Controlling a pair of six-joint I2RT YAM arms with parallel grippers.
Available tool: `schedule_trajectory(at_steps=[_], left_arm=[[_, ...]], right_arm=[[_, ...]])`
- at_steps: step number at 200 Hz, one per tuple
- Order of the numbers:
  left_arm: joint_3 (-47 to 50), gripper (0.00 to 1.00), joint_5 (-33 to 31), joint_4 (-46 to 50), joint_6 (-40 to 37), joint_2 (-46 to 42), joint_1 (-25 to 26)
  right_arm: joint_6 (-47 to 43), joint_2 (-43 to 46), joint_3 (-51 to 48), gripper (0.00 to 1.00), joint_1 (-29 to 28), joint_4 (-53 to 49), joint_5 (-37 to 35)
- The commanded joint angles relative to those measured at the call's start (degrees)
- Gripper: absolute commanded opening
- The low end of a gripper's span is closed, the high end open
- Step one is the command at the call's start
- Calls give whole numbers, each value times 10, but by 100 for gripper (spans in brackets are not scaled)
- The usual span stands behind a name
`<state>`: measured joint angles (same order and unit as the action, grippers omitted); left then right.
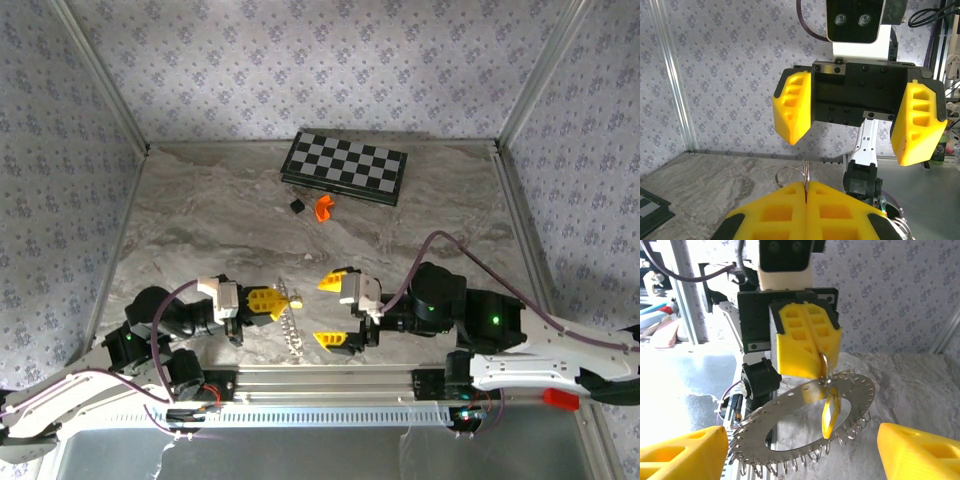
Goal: Put the keys on the keyring
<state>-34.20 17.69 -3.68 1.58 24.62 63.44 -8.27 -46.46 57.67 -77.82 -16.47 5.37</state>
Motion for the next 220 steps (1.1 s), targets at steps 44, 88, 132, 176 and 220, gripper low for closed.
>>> schedule_trajectory(at_steps=[44,88,132,176,220], left_arm=[[-36,0,83,-53,-5,38,3],[-40,0,98,-57,-3,48,3],[-38,0,101,-60,-3,49,3],[-40,0,103,-55,-4,47,3],[-42,0,101,-44,-3,39,3]], right_arm=[[-49,20,-26,56,-26,43,23],[-53,32,-44,46,-33,80,-19],[-54,22,-43,46,-33,86,-32],[-51,7,-38,47,-33,91,-31],[-54,-13,-28,40,-32,88,-27]])
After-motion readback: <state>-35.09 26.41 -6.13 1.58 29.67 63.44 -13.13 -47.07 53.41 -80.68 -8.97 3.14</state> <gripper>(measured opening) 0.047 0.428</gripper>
